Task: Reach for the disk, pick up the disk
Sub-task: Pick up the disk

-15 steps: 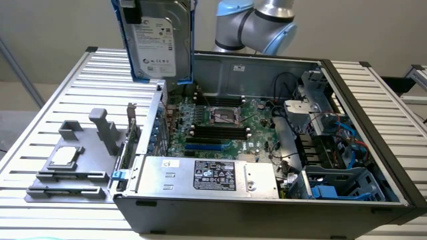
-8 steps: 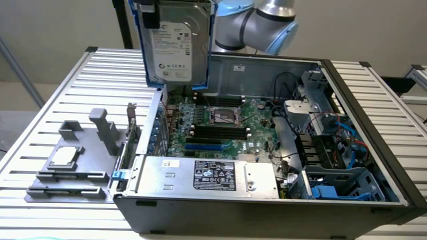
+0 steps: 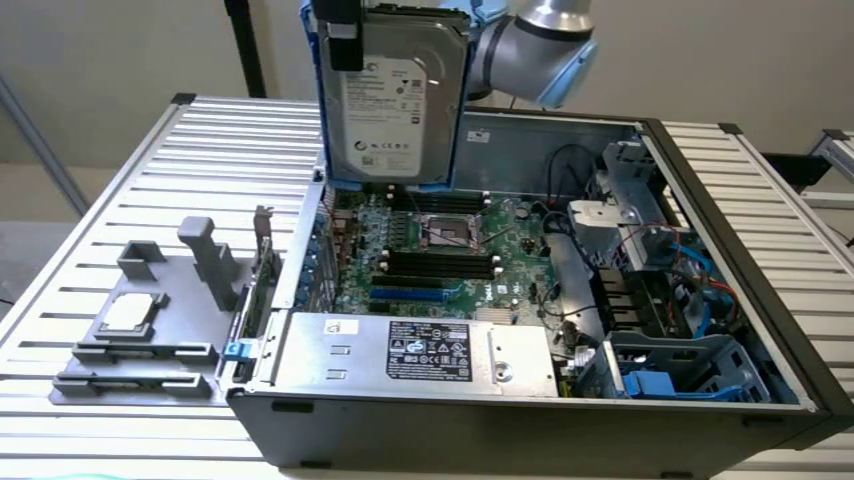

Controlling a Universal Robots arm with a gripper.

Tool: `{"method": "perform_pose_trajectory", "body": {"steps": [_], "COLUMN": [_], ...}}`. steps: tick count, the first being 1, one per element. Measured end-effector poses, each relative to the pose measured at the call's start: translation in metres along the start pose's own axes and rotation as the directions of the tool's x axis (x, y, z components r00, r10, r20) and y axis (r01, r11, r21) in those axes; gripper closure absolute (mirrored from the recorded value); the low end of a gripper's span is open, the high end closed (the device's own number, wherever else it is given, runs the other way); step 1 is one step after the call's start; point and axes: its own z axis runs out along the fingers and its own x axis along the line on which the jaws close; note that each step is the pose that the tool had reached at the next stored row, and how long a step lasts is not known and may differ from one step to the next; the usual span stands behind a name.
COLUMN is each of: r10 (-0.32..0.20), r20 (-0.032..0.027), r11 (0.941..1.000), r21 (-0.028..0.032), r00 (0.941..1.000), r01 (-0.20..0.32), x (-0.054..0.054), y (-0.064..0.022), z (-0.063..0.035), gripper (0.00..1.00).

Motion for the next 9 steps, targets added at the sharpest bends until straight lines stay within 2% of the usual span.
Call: {"method": "perform_pose_trajectory", "body": {"steps": [9], "r10": [0.000], "r20": [-0.0001], "r11": [1.0000], "r21": [-0.0015], "r00": [1.0000], "r01": [0.000], "x": [0.020], "y": [-0.0357], "z": [-0.0009], "gripper": [0.67]}}
